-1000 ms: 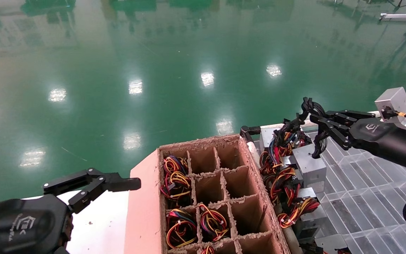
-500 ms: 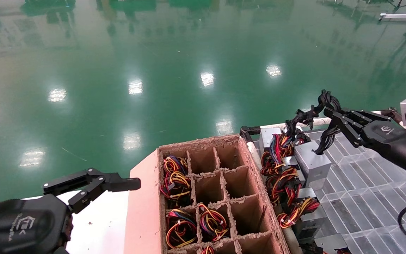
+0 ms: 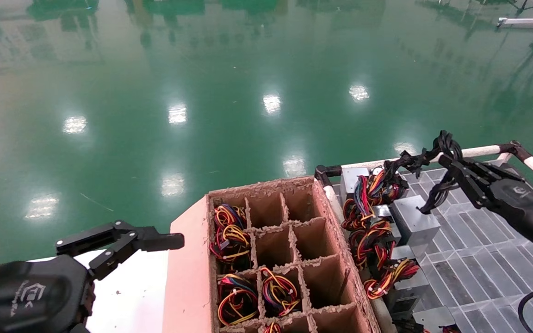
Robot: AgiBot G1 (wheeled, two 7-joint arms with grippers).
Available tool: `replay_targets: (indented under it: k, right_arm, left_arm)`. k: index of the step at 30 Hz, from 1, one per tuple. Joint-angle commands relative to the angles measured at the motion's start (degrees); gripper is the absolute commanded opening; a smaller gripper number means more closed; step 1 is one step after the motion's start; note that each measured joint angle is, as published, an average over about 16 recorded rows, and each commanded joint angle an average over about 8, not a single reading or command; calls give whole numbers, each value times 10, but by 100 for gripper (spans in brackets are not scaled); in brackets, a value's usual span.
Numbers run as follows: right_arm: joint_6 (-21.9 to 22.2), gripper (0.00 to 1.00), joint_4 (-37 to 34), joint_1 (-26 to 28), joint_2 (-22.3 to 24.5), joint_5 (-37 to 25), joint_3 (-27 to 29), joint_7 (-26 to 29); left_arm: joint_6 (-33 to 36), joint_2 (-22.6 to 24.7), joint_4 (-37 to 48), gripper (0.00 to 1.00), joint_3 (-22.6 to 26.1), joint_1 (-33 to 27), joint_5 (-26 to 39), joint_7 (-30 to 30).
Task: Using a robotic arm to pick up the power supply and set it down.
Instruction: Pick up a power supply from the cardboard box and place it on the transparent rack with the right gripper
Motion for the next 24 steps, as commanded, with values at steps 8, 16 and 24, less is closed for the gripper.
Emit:
replay_targets:
  k: [8,16,24]
  right_arm:
    - [1,0,-33,-10,-5,5,3,-13]
    - [8,0,-41,4,-12,1,1,-20]
    - [14,0,-47,18,-18,-5,-3,-29]
  left_arm:
    - [0,0,0,100,0,0,0,0]
    - [0,0,0,100,0,0,0,0]
    - [0,0,0,100,1,0,0,0]
